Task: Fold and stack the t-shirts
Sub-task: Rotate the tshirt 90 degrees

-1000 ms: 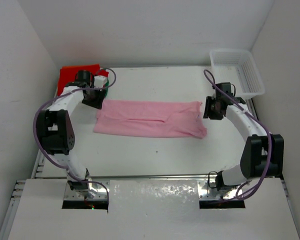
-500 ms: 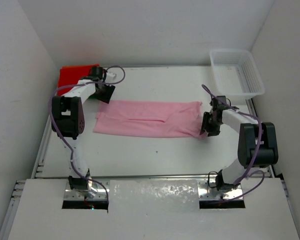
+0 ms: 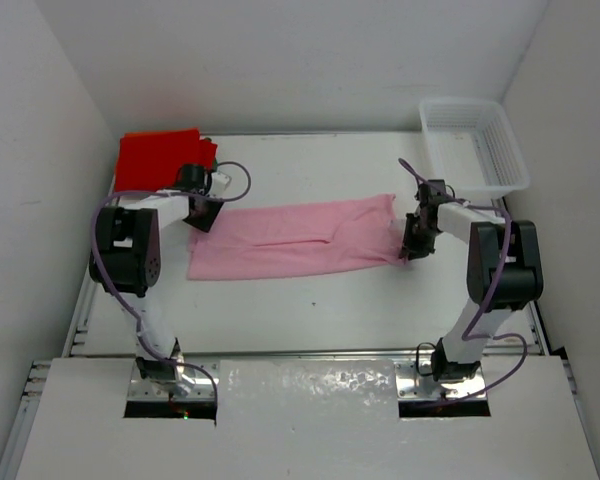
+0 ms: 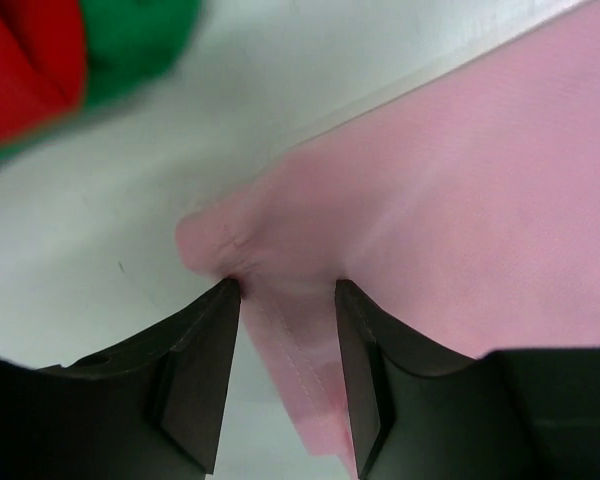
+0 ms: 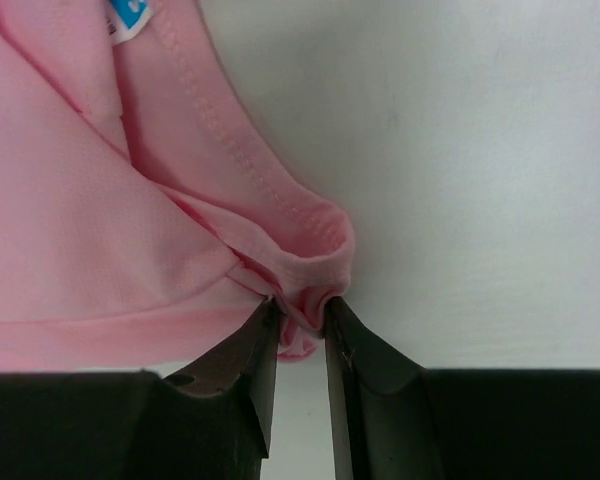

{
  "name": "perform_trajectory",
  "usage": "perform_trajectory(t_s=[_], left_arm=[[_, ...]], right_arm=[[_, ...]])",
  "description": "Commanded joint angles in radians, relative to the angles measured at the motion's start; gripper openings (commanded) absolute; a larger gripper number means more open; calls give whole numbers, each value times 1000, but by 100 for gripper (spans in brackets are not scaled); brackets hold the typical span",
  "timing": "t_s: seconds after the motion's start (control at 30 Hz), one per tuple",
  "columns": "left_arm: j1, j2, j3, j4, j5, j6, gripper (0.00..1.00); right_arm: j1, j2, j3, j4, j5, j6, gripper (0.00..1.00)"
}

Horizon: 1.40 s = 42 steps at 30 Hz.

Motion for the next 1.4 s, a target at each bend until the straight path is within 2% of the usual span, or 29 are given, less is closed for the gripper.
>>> perform_trajectory(t_s=[0.0, 0.1, 0.23, 0.33, 0.43, 0.5, 0.67, 0.7, 0.77, 0.87, 0.9, 0.97, 1.0, 1.2, 1.3, 1.37], left_arm=[[5, -23, -153, -111, -20, 53, 42], [5, -117, -275, -146, 29, 99, 42], [1, -259, -354, -244, 118, 147, 43], [-33, -339, -392, -320, 184, 199, 43], [-94, -399, -429, -361, 220, 236, 44], [-134, -410, -449, -364, 221, 242, 45], [-157, -413, -423, -405, 298, 233, 50], [-159, -416, -391, -414, 305, 225, 54], [-160, -418, -330, -453, 313, 211, 58], [-159, -419, -252, -520, 333, 207, 79], [-159, -415, -236, -535, 339, 202, 95], [-159, -411, -196, -583, 344, 196, 99], [-157, -410, -178, -598, 332, 181, 100], [-140, -398, -147, -592, 287, 147, 100], [-117, -388, -143, -554, 244, 110, 100], [-99, -390, -132, -534, 203, 80, 100]], right_arm=[[-1, 66, 113, 9, 68, -32, 24], [-1, 146, 222, -21, 84, -52, 24], [15, 276, 424, -80, 50, -88, 24], [53, 359, 514, -103, 64, -116, 24], [73, 416, 675, -123, 113, -92, 24], [73, 484, 743, -133, 139, -70, 24], [75, 715, 1031, -159, 125, -53, 24], [75, 752, 1074, -164, 109, -46, 24], [75, 826, 1221, -169, 95, -30, 24], [75, 901, 1314, -94, 75, 10, 25], [75, 898, 1311, -13, 76, 37, 27], [75, 892, 1309, 64, 59, 65, 29], [75, 893, 1334, 153, 29, 89, 32], [76, 869, 1400, 282, -30, 126, 42], [78, 806, 1411, 302, -42, 122, 52], [84, 745, 1421, 282, -40, 99, 76]])
